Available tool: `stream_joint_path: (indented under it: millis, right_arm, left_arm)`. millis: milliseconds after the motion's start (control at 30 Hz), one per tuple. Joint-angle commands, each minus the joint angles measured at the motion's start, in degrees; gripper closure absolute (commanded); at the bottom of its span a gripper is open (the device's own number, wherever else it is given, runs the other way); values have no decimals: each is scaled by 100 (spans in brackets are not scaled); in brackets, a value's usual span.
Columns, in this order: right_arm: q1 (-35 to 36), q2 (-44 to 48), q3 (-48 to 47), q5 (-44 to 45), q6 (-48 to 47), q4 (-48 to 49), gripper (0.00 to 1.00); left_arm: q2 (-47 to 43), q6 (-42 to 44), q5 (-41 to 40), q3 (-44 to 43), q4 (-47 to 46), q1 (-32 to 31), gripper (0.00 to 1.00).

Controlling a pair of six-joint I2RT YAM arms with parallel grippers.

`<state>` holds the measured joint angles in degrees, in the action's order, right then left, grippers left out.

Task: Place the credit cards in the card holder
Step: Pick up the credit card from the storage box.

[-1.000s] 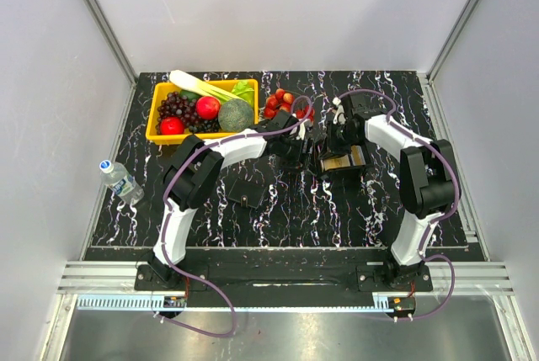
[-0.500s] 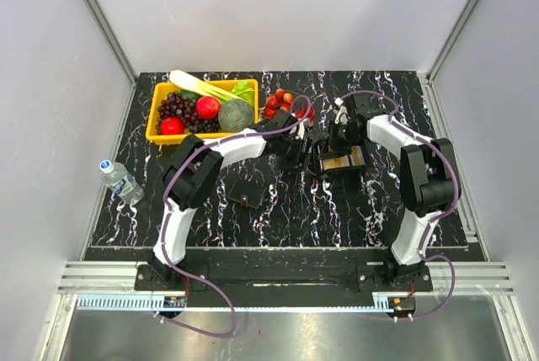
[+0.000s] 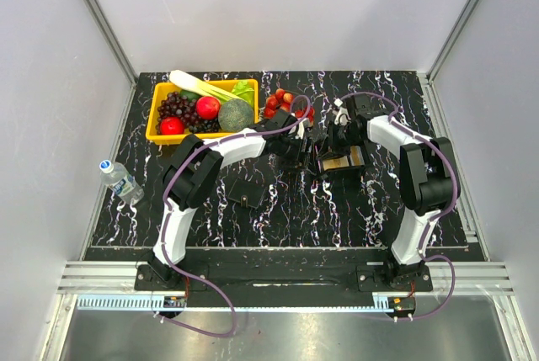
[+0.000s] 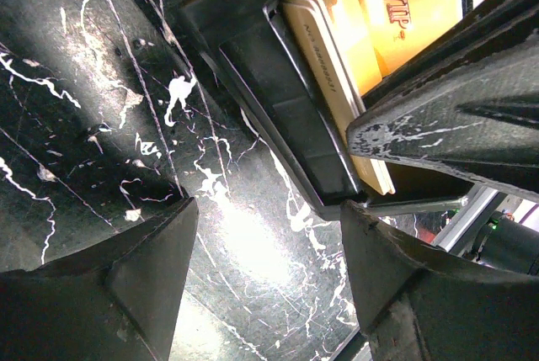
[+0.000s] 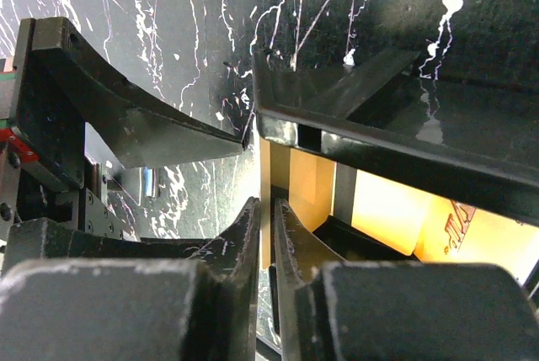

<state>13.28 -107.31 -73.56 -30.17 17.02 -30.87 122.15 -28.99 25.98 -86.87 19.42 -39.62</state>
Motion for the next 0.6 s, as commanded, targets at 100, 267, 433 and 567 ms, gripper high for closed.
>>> stream_joint_path:
  millis: [100,267,433,567]
  right_arm:
    - [8,-98,0,-331,109,161,85]
    - [-9,-19,8,-349,109,196,96]
    - [-124,61,17,-700,162,292,92]
    - [-159,-1,17,-788,162,292,86]
  left_arm:
    - [-200,-27,127,3,-246,24,28]
    - [-218,-36,118,12,-246,33,28]
    - [-218,-27,100,21,-246,33,28]
    - [-218,-27,109,12,-254,24,28]
